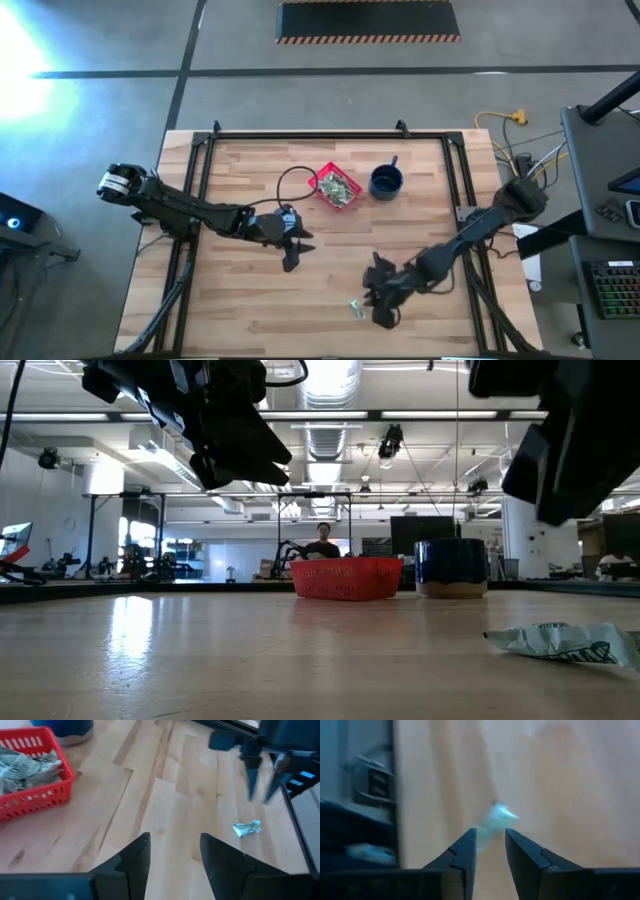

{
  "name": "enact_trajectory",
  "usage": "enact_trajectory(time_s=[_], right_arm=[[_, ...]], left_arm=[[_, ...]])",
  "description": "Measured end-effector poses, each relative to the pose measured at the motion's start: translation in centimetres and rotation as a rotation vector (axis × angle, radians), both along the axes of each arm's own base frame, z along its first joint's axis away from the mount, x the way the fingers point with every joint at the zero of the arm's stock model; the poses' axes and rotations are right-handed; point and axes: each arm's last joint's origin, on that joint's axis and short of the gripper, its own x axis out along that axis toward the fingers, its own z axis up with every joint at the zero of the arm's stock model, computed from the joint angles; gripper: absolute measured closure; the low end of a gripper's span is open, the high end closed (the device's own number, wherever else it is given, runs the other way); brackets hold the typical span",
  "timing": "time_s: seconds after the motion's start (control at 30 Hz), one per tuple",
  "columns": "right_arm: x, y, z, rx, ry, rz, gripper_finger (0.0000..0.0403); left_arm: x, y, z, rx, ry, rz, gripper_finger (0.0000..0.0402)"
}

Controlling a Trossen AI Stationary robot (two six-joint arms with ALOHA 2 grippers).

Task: Pick and place Stevia / Truvia into bins
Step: Put the stevia packet into the red basket

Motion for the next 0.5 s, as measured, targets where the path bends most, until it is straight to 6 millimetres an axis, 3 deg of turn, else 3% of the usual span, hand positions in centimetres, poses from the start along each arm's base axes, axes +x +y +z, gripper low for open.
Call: enact_trajectory(time_s=[0.17,0.5], right_arm=[[0.1,2.1,-0.5,0.122,-0.048,-0.110,0.0277],[0.4,3.2,-4.5,0.132,0.080,-0.228,0.0194]], left_arm=[[0.0,-0.1,0.0,-0.017,0.003,-0.029,0.0246],[-0.1,-0.8,0.0,-0.046,0.000,-0.044,0.0246]])
